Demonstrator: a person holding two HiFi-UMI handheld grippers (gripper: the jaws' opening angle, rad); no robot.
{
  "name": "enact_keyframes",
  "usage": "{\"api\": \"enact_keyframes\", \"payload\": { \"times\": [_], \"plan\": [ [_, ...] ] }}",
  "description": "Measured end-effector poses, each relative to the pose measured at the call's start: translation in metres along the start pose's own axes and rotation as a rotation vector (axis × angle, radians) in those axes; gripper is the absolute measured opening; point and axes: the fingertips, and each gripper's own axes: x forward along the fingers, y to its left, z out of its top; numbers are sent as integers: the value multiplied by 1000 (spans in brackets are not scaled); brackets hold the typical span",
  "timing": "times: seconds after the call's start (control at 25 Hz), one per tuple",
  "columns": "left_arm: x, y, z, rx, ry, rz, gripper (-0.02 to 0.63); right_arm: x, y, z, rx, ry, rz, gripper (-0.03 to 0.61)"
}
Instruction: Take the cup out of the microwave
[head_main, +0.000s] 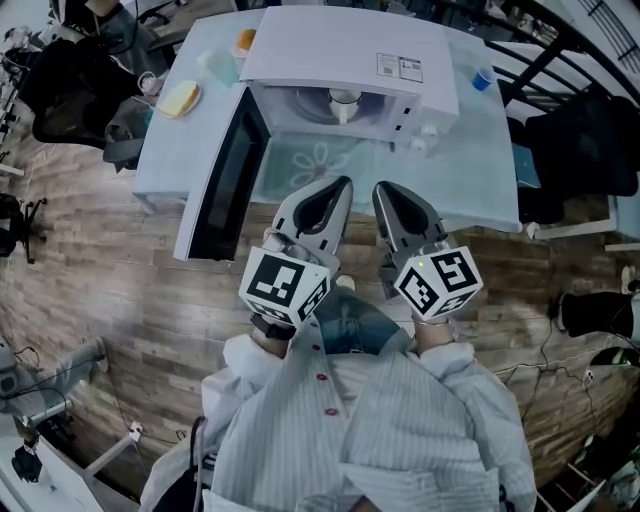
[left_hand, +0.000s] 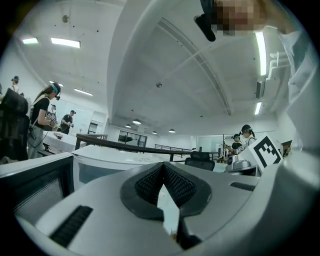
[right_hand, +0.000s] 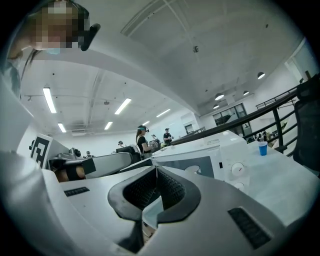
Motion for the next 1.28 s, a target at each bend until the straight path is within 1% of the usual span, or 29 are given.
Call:
{"api": "enact_keyframes", "payload": {
  "times": [0.28,0.44,0.8,1.28],
  "plan": [
    [23,34,-4,-21,15,20,9,35,-10,-2,0,27,7,35],
    [42,50,-3,-34,27,2,9,54,-12,3,7,28,12,35],
    [80,78,-4,-30,31,-33,9,91,-31,11,3,23,-6,35],
    [104,108,-15,-32,65,-42,9,124,-45,11,12,37,-19,35]
  ]
}}
